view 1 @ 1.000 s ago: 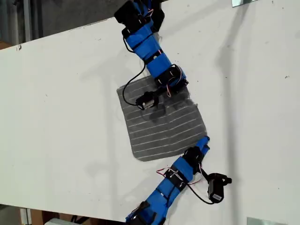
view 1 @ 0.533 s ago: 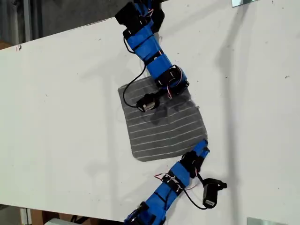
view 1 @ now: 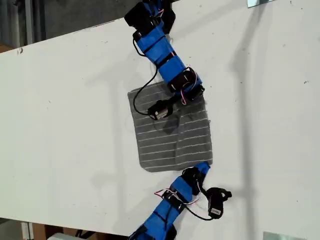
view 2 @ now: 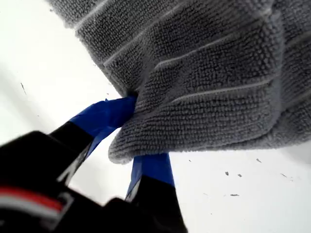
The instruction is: Grasp corners of a square towel and fold twice.
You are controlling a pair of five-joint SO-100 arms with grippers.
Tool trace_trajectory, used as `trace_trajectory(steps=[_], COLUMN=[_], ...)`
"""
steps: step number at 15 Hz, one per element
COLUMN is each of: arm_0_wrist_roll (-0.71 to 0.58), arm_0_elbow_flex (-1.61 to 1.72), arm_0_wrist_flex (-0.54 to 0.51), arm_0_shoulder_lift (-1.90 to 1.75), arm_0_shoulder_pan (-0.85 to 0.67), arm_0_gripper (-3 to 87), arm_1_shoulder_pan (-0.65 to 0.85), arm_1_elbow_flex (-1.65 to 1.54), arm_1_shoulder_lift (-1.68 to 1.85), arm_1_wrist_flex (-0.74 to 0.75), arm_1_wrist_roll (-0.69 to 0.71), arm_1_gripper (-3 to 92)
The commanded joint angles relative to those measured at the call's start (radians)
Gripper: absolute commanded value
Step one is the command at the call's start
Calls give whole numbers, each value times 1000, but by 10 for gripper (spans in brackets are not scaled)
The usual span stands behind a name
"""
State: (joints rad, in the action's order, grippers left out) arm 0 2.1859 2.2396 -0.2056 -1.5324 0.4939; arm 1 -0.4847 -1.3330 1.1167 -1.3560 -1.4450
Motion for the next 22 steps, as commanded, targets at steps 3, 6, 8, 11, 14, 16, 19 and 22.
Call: trace_trajectory(steps=[3, 6, 8, 11, 14, 16, 19, 22], arm_0_wrist_roll=[-57, -127, -178, -212, -215, -184, -126, -61], arm_0_elbow_flex=[-212, -630, -1049, -1302, -1292, -1290, -1295, -1293], arm_0_wrist_flex=[-543, -896, -1138, -1216, -1137, -1120, -1040, -1034], arm_0_shoulder_lift=[-100, 97, 351, 532, 554, 555, 565, 580], arm_0_shoulder_pan=[-49, -57, -52, -54, -40, -17, 37, 86], arm_0_gripper=[-3, -3, -3, 153, 164, 169, 168, 170], arm_1_shoulder_pan=[-8, -34, -67, -77, -75, -74, -67, -69], arm_1_elbow_flex=[57, 91, 126, 120, 117, 112, 100, 86], arm_1_shoulder_lift=[12, 15, 23, 31, 26, 26, 26, 25], arm_1_wrist_flex=[-3, -34, -92, -118, -117, -115, -107, -87], arm_1_wrist_roll=[14, 5, -34, -43, -43, -41, -37, -35], arm_1_gripper=[-2, -2, -2, 18, 4, 2, 2, -1])
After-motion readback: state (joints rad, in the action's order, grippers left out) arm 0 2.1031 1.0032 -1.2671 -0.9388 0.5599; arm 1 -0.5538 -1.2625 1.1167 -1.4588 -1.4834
